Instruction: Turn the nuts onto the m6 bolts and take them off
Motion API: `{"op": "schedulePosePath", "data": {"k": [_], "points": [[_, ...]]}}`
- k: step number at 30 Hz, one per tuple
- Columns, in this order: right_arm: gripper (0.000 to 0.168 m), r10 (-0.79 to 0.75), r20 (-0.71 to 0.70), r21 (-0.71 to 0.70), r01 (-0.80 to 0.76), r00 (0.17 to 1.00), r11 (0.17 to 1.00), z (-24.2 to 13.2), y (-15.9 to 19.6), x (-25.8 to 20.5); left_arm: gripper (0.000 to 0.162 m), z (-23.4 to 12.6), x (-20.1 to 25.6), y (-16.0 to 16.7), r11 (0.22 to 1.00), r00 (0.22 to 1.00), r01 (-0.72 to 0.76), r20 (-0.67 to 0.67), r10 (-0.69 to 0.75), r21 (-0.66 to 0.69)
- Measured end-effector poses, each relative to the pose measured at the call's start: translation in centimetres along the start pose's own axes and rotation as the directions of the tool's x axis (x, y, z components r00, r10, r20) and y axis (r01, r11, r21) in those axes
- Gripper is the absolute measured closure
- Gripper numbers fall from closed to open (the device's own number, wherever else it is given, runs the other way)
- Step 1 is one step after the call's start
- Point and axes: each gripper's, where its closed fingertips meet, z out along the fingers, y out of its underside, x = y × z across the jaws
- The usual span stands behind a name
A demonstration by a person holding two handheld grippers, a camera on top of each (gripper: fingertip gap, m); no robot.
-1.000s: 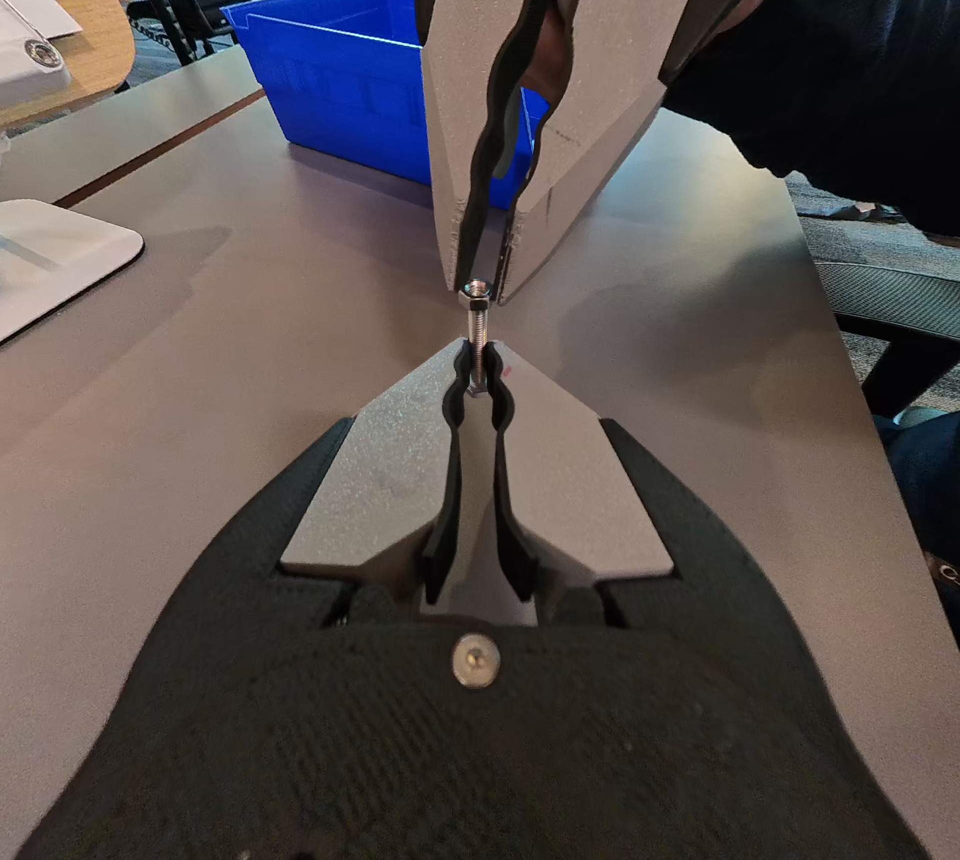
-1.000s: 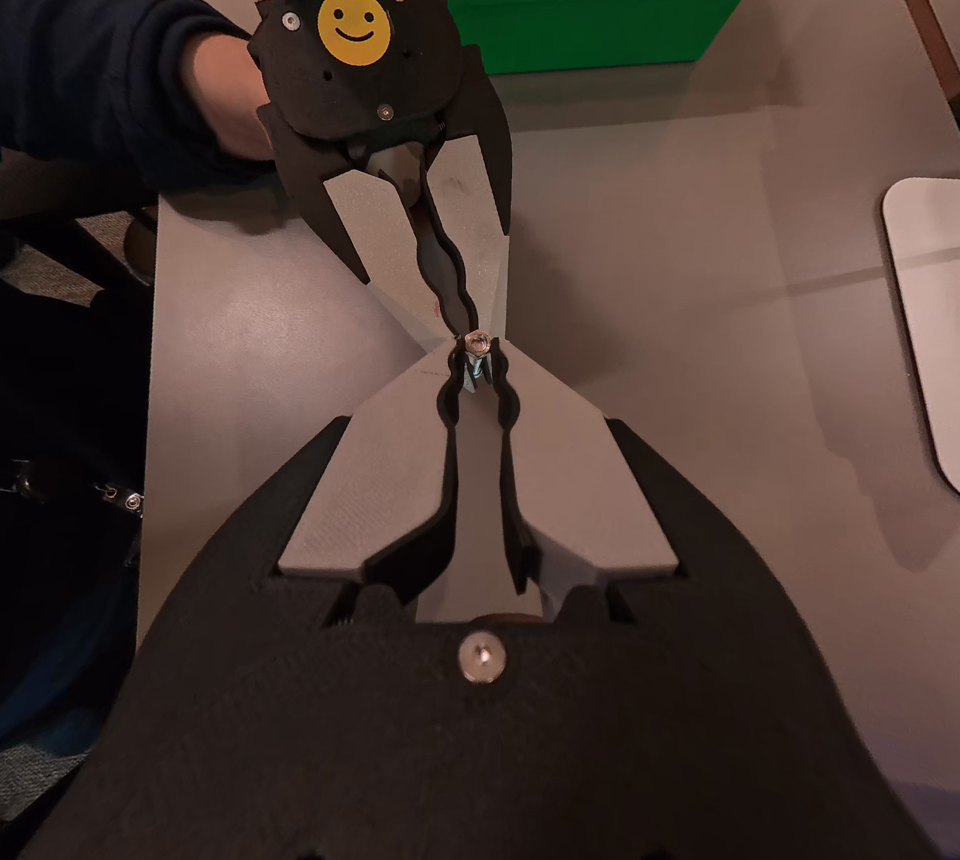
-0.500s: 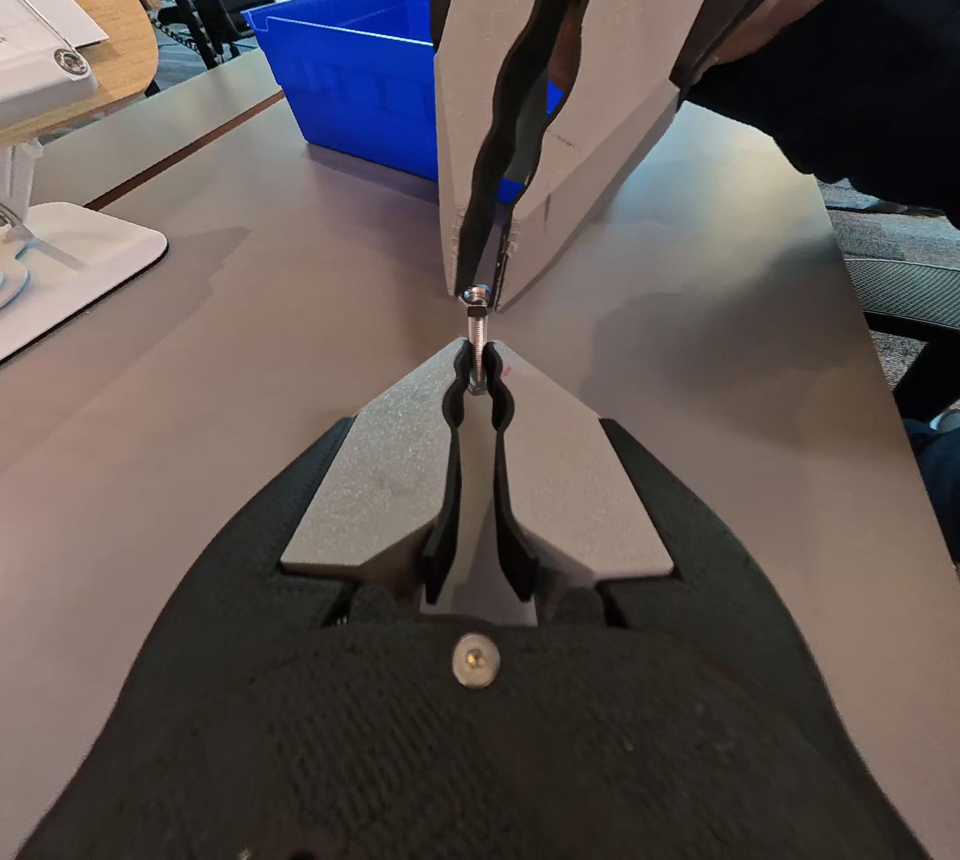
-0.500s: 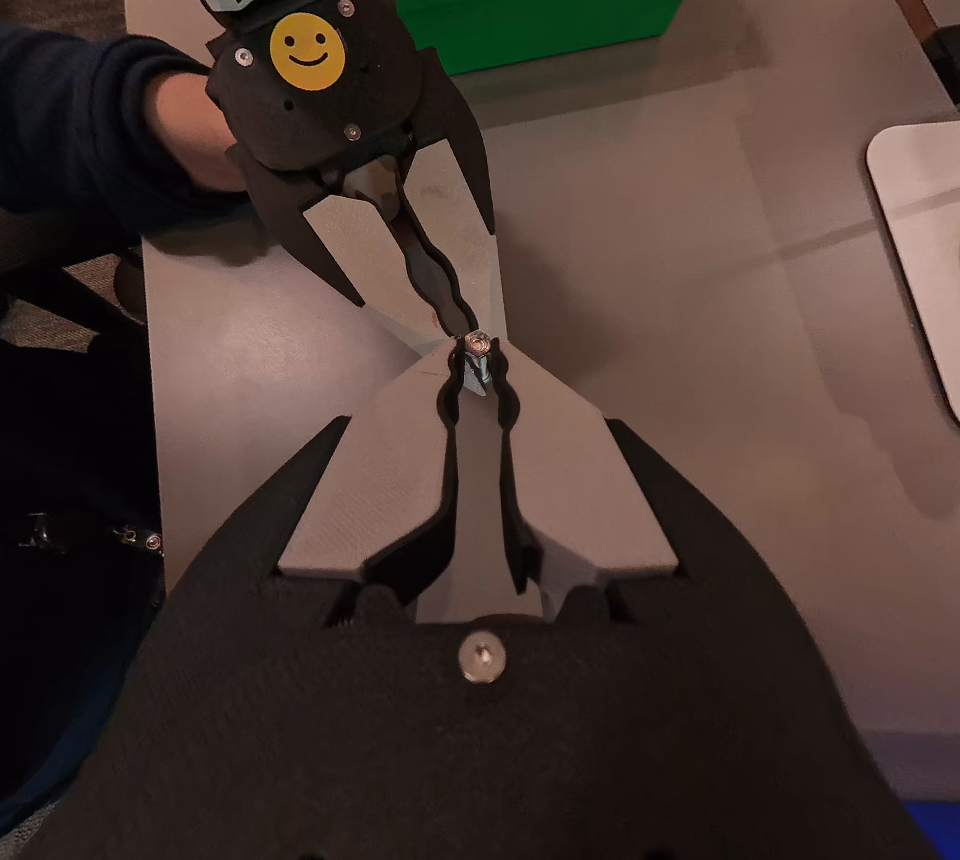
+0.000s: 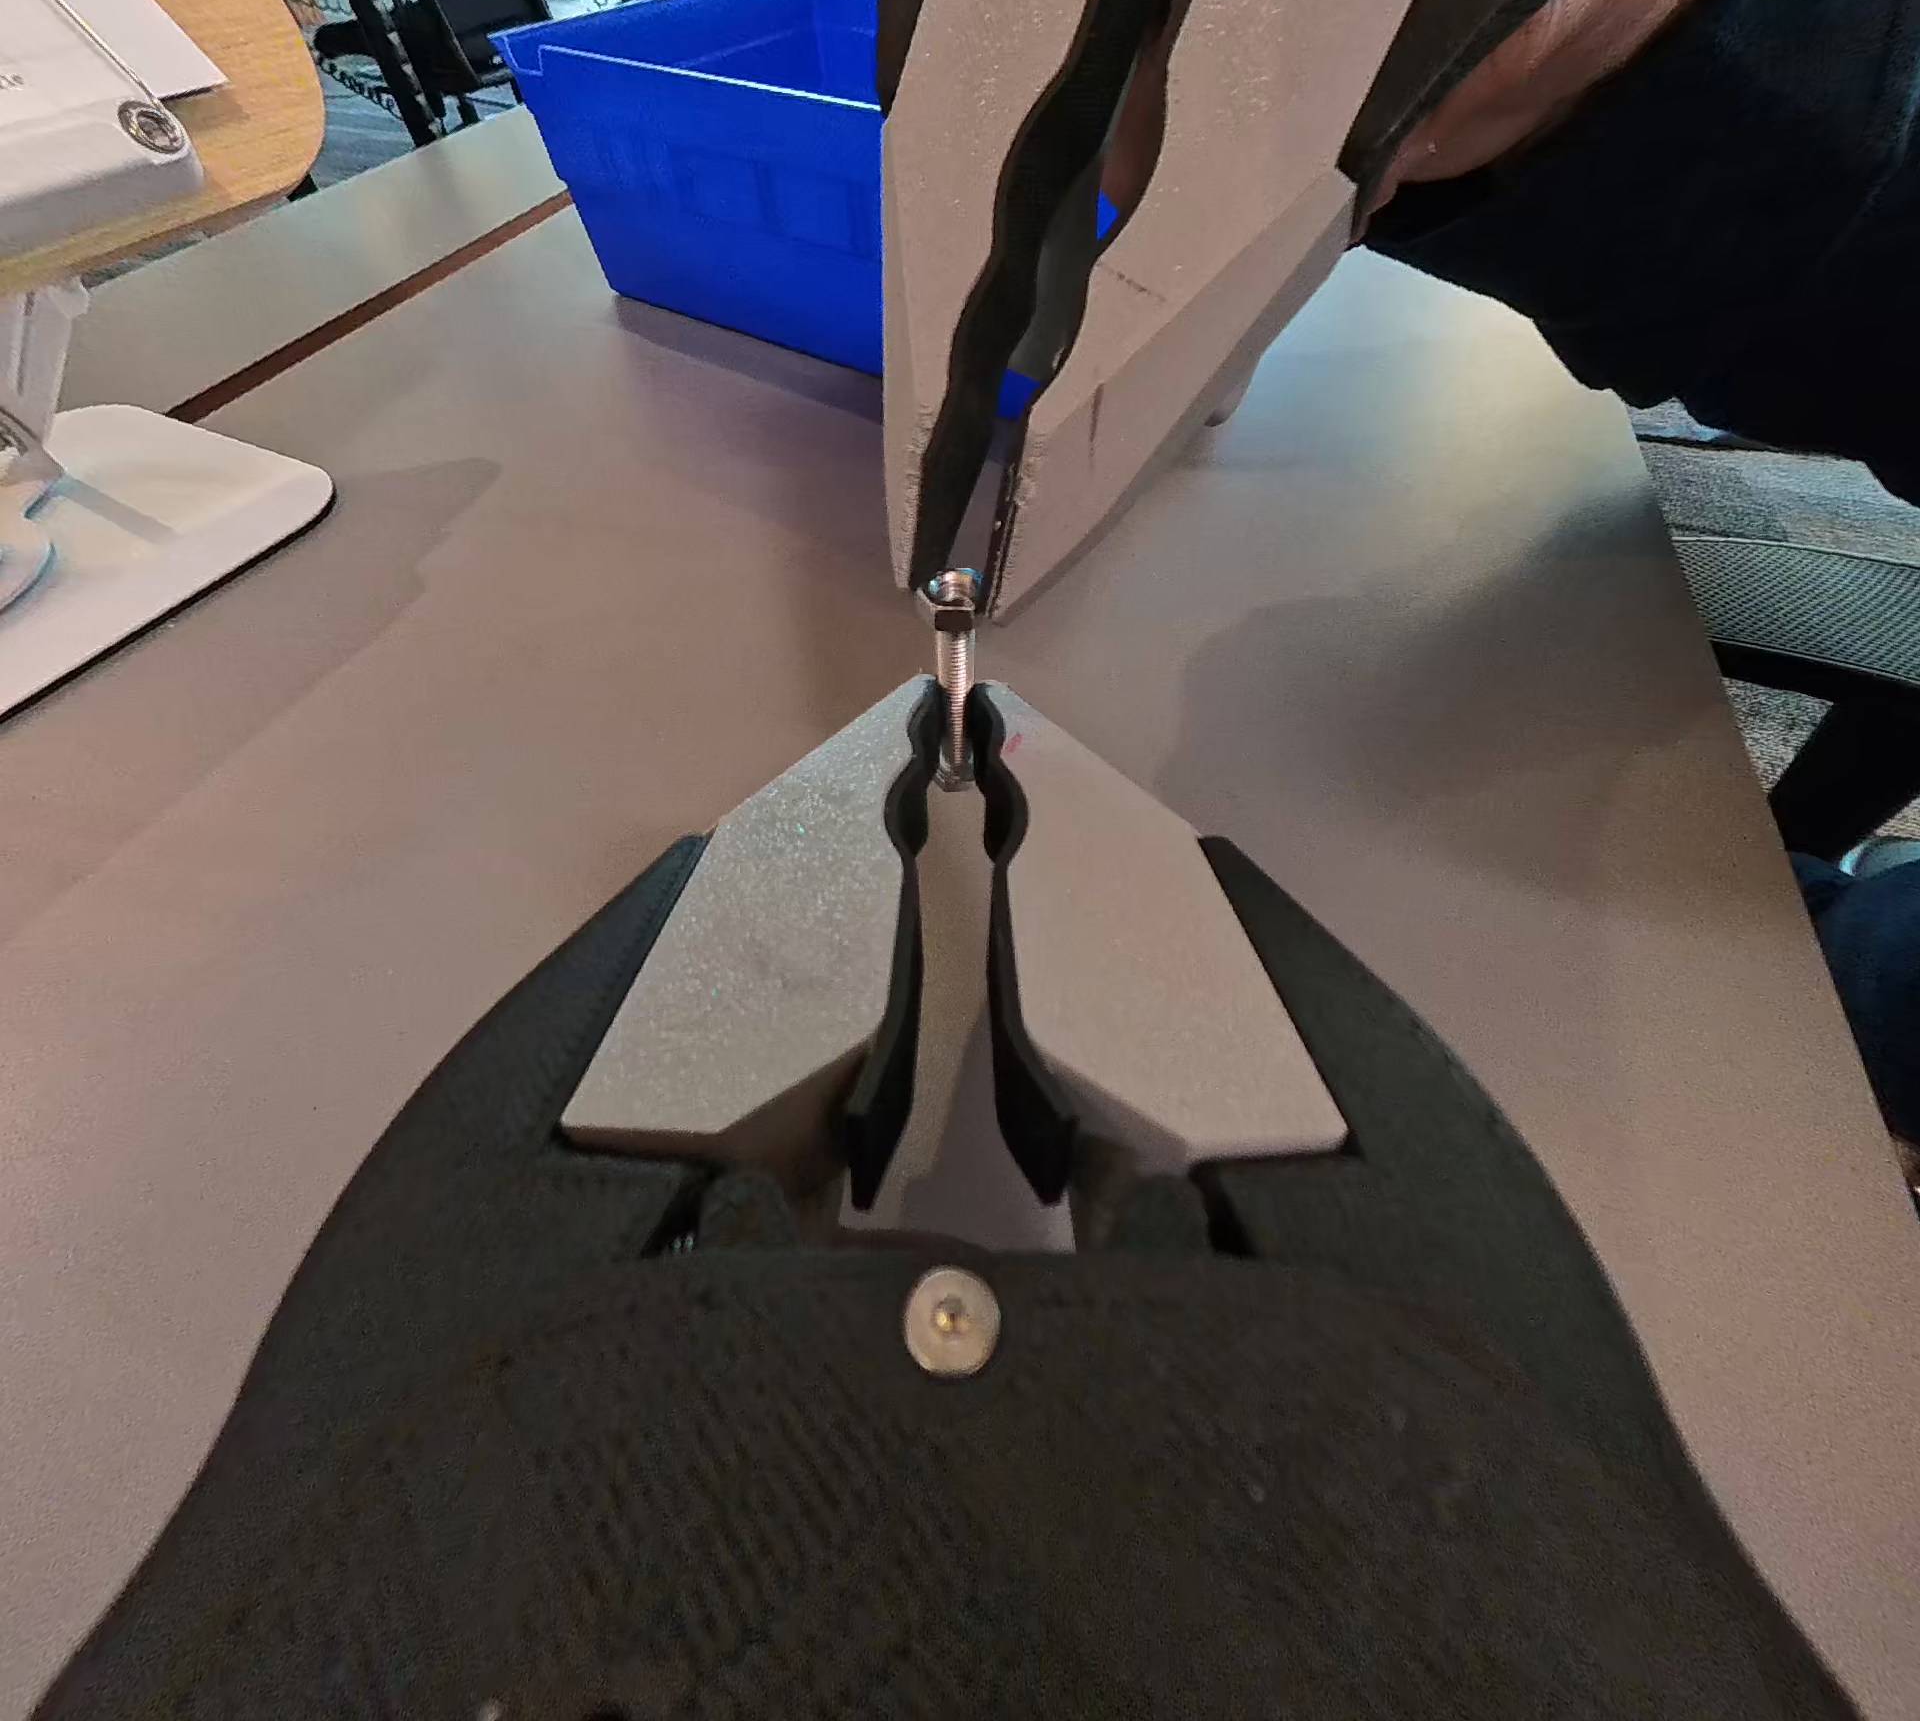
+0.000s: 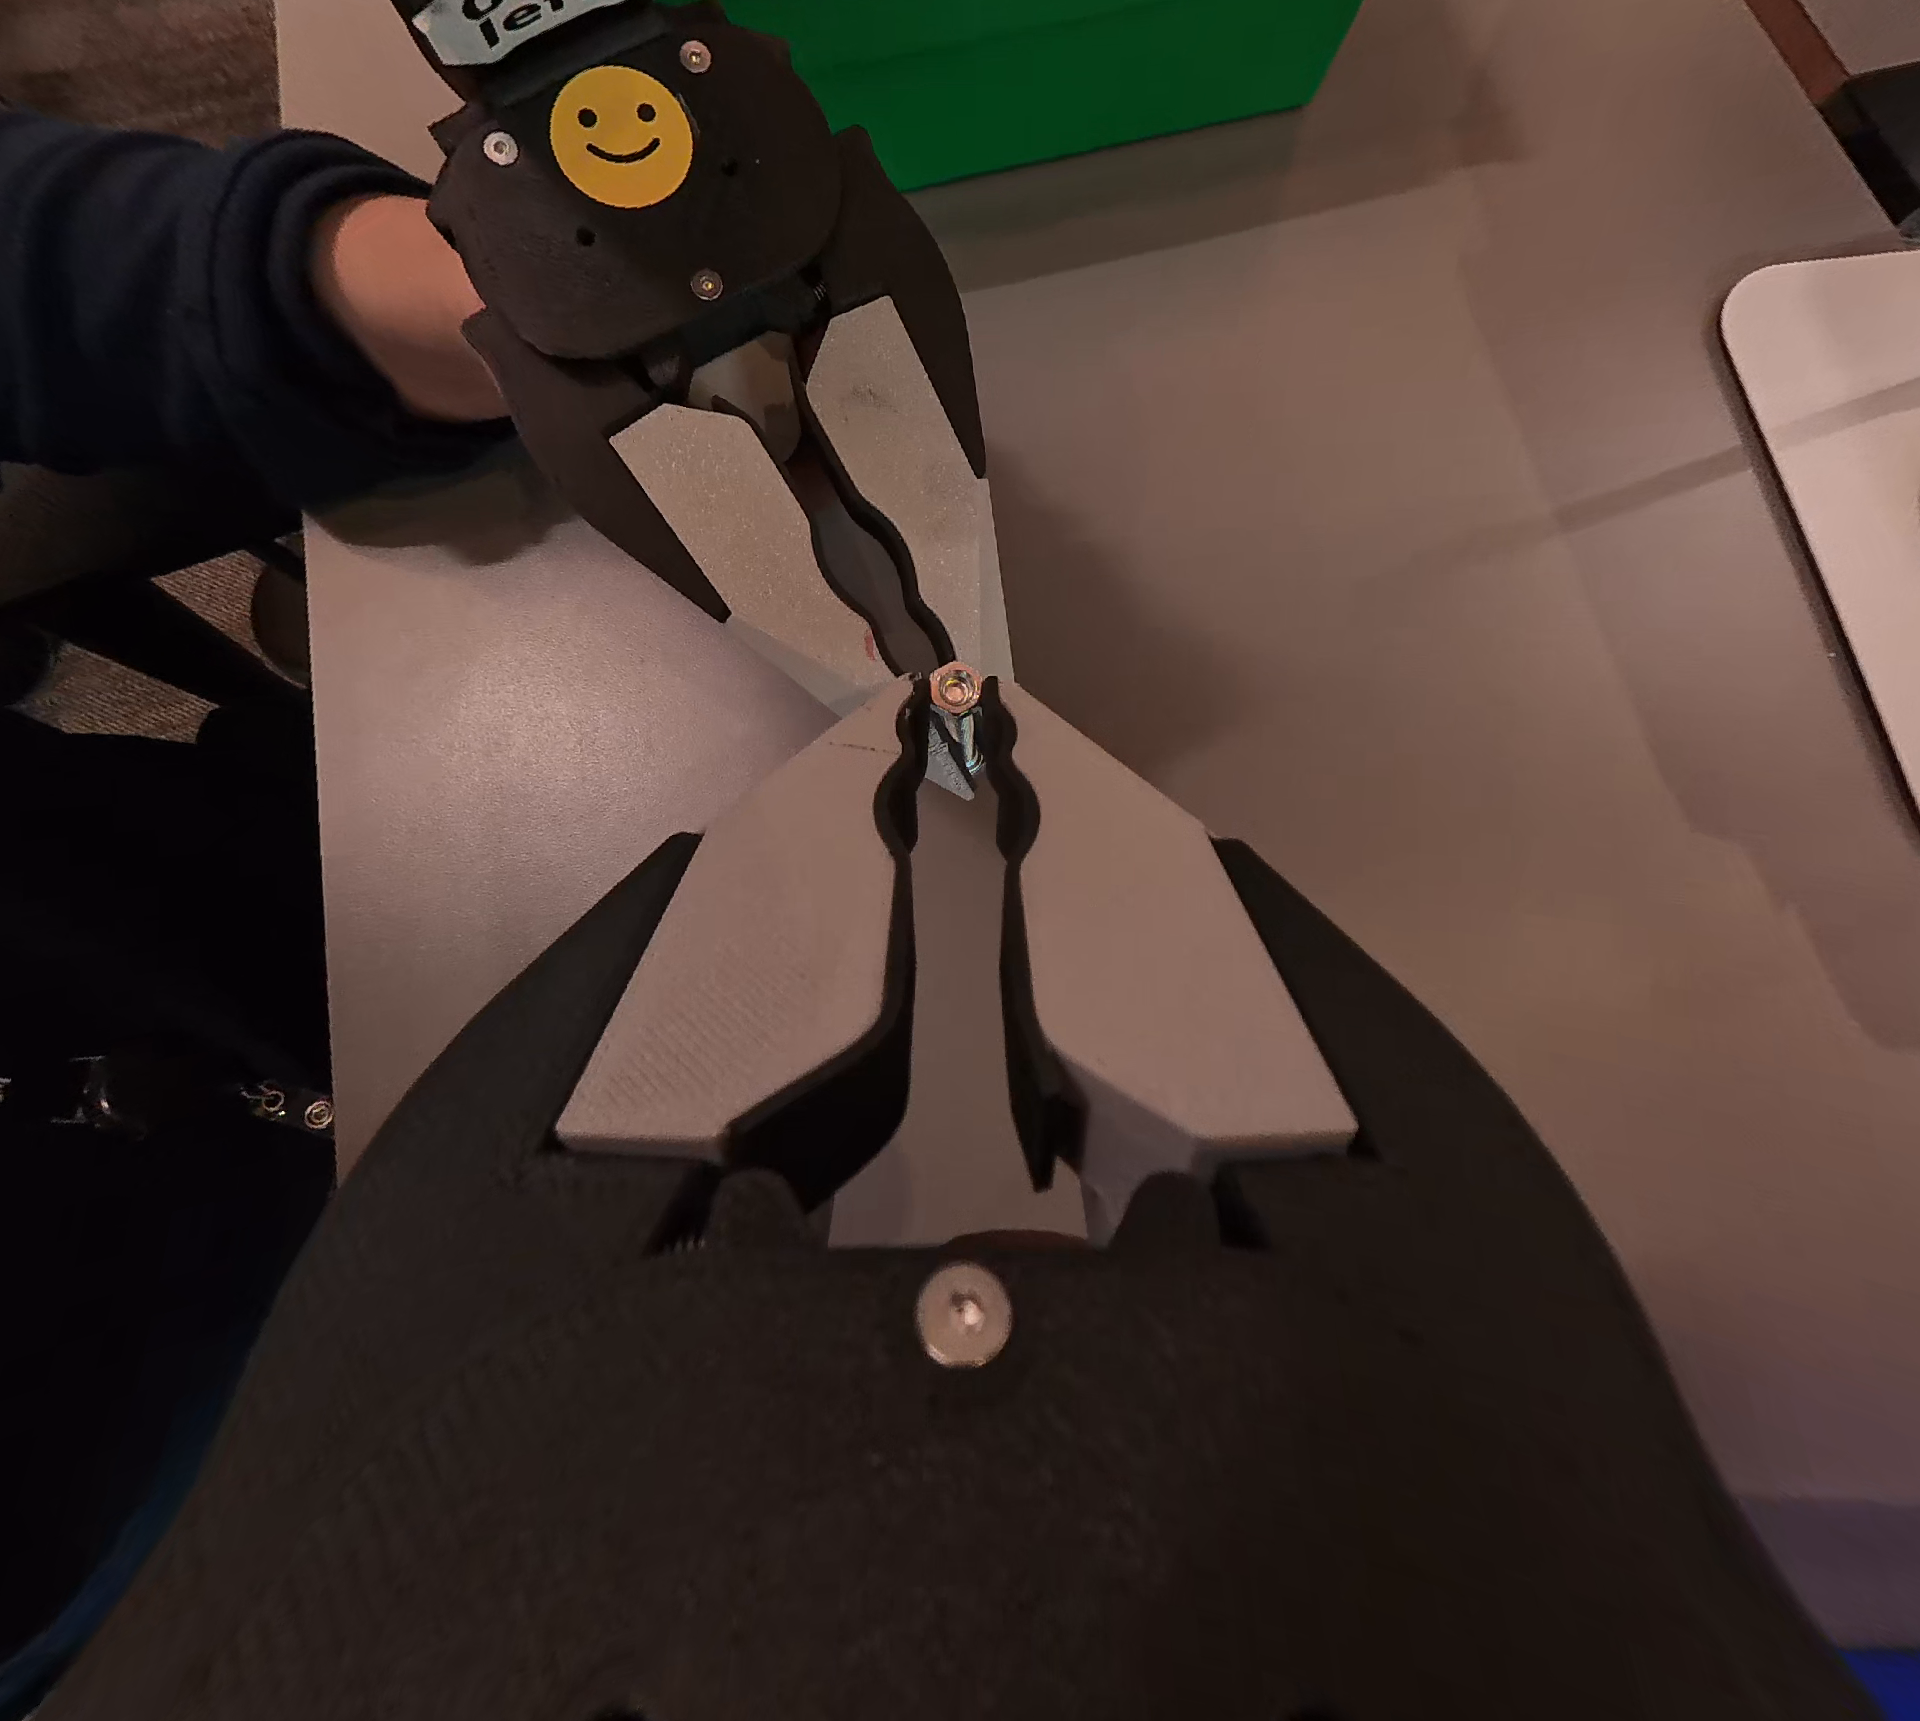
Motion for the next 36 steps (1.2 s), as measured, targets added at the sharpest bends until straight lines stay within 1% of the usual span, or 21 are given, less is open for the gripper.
{"op": "schedulePosePath", "data": {"k": [4,10,14,18,20,23,25,28,36], "points": [[0.161,0.000,0.006,0.009,0.000,1.000,1.000,0.0,-0.1,-0.1,0.159,0.0,0.0,-0.1,1.000,1.000,0.002,-0.003,-0.002,0.004],[0.151,0.016,0.045,0.060,-0.019,0.999,0.998,-0.5,-0.6,-0.3,0.159,0.0,0.0,-0.1,1.000,1.000,0.008,-0.003,-0.008,0.008],[0.146,0.020,0.058,0.159,-0.029,0.998,0.987,-1.3,-1.5,-0.3,0.159,-0.1,-0.1,-0.2,1.000,1.000,0.009,-0.002,-0.009,0.014],[0.139,0.008,0.089,0.307,-0.035,0.996,0.951,-1.8,-2.2,-0.6,0.159,-0.2,-0.1,-0.3,0.999,1.000,0.017,-0.004,-0.017,0.027],[0.138,-0.004,0.101,0.367,-0.033,0.995,0.929,-1.9,-2.1,-0.7,0.159,-0.2,-0.2,-0.4,0.999,1.000,0.021,-0.004,-0.020,0.034],[0.134,-0.020,0.117,0.421,-0.032,0.993,0.906,-1.9,-1.7,-0.7,0.159,-0.3,-0.1,-0.6,0.998,1.000,0.028,-0.014,-0.028,0.050],[0.127,-0.016,0.131,0.440,-0.043,0.991,0.897,-1.8,-1.4,-0.6,0.158,-0.3,0.0,-0.8,0.998,0.999,0.038,-0.023,-0.037,0.057],[0.126,-0.012,0.151,0.455,-0.059,0.988,0.888,-1.8,-1.1,-0.8,0.158,-0.3,0.1,-0.9,0.997,0.999,0.046,-0.031,-0.044,0.066],[0.123,-0.040,0.129,0.453,-0.023,0.991,0.891,-1.3,-1.2,-1.3,0.158,-0.5,0.1,-1.2,0.995,0.999,0.046,-0.028,-0.043,0.087]]}}
